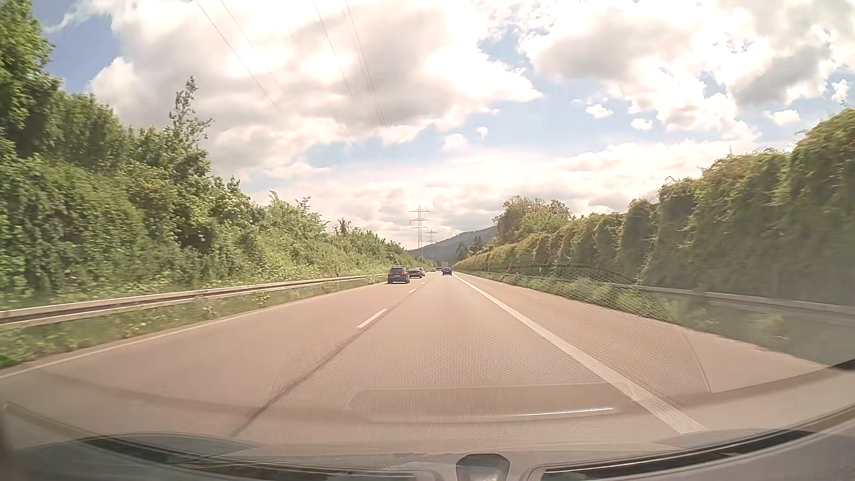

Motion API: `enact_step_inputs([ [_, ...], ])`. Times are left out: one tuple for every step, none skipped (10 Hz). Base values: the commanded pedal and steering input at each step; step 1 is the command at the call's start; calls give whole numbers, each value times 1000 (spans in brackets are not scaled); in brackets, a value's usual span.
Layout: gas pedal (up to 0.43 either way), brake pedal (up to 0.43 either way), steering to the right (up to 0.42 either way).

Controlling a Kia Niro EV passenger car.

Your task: Follow the waypoints while adhering to traffic rules and regulations

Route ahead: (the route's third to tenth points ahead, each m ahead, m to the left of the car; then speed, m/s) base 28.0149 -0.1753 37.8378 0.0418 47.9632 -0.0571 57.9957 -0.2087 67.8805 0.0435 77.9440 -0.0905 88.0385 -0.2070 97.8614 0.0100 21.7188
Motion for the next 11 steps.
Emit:
enact_step_inputs([
  [138,0,0],
  [138,0,0],
  [138,0,0],
  [138,0,0],
  [138,0,0],
  [138,0,0],
  [138,0,0],
  [138,0,0],
  [138,0,0],
  [138,0,0],
  [138,0,0],
])
